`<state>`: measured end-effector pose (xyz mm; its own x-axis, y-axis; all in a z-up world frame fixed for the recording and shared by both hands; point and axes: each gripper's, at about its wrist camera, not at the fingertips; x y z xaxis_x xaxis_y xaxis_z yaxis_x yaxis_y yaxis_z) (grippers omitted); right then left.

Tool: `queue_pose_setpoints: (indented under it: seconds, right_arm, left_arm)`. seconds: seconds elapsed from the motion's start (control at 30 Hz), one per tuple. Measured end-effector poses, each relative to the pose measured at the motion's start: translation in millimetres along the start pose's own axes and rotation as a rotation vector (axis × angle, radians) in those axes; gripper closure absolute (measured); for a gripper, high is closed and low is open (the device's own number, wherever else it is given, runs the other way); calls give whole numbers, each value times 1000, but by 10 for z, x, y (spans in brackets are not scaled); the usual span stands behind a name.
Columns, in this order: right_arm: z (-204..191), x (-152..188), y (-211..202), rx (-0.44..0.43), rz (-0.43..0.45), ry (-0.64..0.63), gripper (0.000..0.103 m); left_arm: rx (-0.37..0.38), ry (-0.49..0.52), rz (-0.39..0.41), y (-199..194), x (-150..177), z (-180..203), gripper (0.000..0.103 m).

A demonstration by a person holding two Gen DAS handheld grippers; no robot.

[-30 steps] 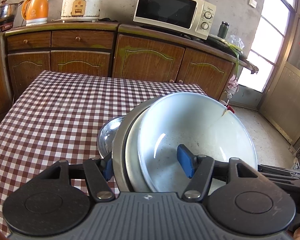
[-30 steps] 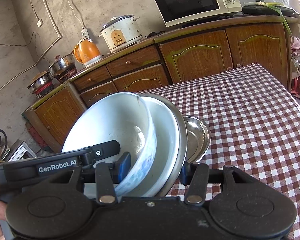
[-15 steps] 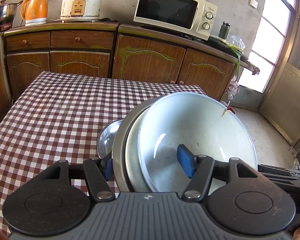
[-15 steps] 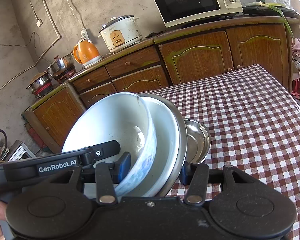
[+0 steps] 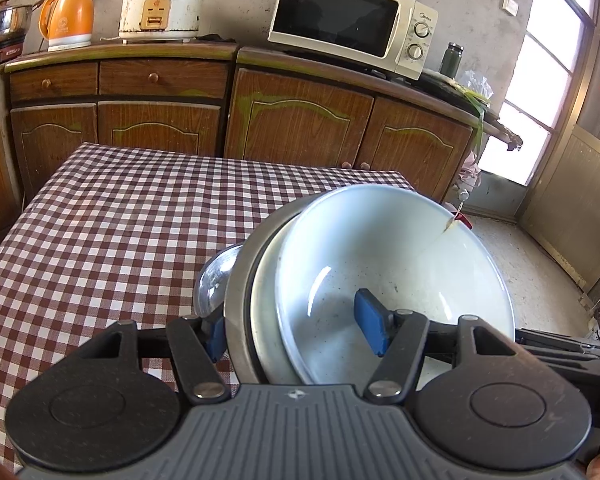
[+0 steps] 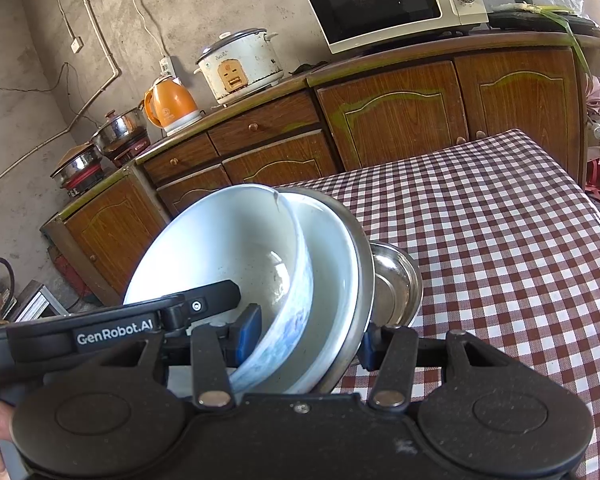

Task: Organize plates and bowls

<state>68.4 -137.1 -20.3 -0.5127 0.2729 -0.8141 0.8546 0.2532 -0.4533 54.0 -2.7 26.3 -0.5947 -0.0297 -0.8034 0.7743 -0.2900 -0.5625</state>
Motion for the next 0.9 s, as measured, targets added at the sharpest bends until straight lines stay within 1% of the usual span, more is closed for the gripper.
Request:
queue_pose_setpoints:
  seconds: [0.23, 0.53, 0.9]
  right_arm:
    - [21, -45, 95, 1, -5, 1, 45]
    - [26, -46, 90, 0, -5, 1, 45]
    - [108, -83, 195, 0, -11, 9, 45]
  left_arm:
    - [1, -3, -4, 37, -6, -22, 39]
    - [2, -4, -6, 61, -16, -27, 39]
    - [4, -1, -20, 179, -40, -45, 39]
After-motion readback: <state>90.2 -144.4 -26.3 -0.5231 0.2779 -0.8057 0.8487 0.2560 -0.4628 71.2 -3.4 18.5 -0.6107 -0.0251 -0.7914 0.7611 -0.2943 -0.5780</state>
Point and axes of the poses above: each gripper's, at about its wrist camera, not at the fingertips, and y roughly the way its jaws point, z to its right, x to its underside
